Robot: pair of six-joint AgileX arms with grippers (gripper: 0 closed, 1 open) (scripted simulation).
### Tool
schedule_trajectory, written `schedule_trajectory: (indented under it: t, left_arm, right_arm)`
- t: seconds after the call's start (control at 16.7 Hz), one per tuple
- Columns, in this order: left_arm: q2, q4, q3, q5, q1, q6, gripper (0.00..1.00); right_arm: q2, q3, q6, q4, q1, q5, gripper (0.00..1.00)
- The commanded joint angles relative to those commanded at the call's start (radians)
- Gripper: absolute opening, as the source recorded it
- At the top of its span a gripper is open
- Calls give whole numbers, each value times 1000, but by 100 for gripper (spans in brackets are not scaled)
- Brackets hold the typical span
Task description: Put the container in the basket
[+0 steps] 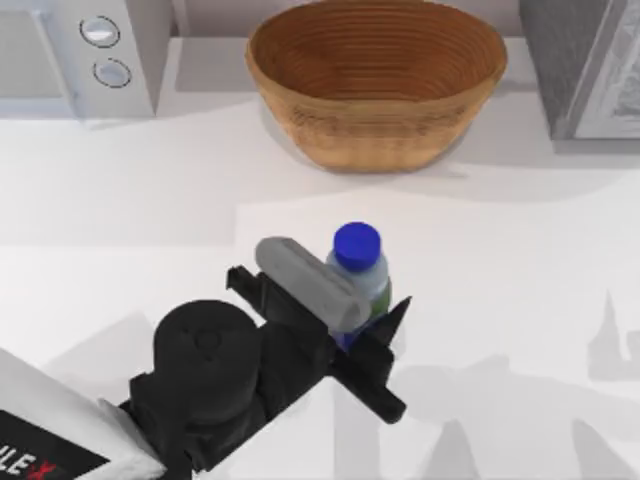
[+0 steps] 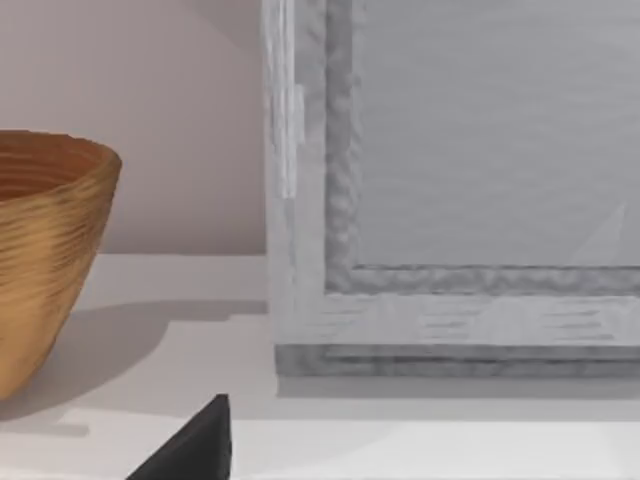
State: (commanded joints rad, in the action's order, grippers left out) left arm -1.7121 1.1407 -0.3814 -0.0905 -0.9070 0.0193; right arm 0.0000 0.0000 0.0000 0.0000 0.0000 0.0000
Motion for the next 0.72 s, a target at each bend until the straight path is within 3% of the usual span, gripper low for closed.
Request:
schedule_trajectory:
  t: [0.48, 0.72]
  left_arm:
    - [677, -488, 187, -47, -37, 11, 0]
    - [906, -663, 250, -59, -56, 14, 0]
  right_arm:
    - [0, 0, 0, 0, 0, 0, 100]
    - [0, 0, 0, 0, 0, 0, 100]
